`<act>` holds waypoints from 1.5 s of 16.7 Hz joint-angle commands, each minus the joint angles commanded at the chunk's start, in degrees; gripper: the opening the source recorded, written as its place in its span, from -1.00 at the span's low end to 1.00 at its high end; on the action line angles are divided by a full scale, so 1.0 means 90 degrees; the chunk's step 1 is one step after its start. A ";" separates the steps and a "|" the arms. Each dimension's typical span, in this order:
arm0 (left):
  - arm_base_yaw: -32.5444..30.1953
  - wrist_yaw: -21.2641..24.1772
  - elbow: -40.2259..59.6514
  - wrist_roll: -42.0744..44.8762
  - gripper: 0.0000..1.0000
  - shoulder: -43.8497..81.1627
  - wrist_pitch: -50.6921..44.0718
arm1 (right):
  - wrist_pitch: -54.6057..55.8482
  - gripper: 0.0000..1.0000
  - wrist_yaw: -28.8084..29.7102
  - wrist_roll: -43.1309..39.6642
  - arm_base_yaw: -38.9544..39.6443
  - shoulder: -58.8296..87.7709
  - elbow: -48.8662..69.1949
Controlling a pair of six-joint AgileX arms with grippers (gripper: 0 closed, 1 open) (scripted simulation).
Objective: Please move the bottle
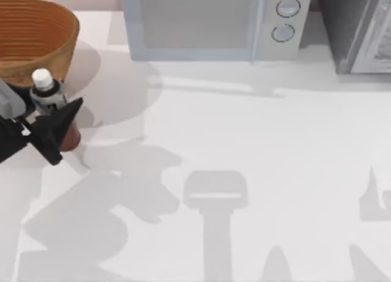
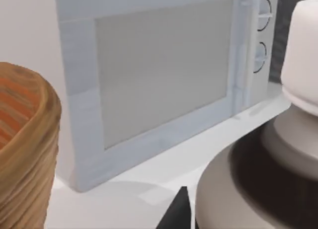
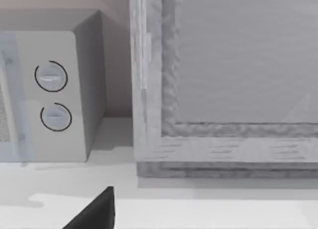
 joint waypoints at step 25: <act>-0.0839 -0.0817 0.0964 -0.0051 0.06 0.1558 0.0650 | 0.0000 1.00 0.0000 0.0000 0.0000 0.0000 0.0000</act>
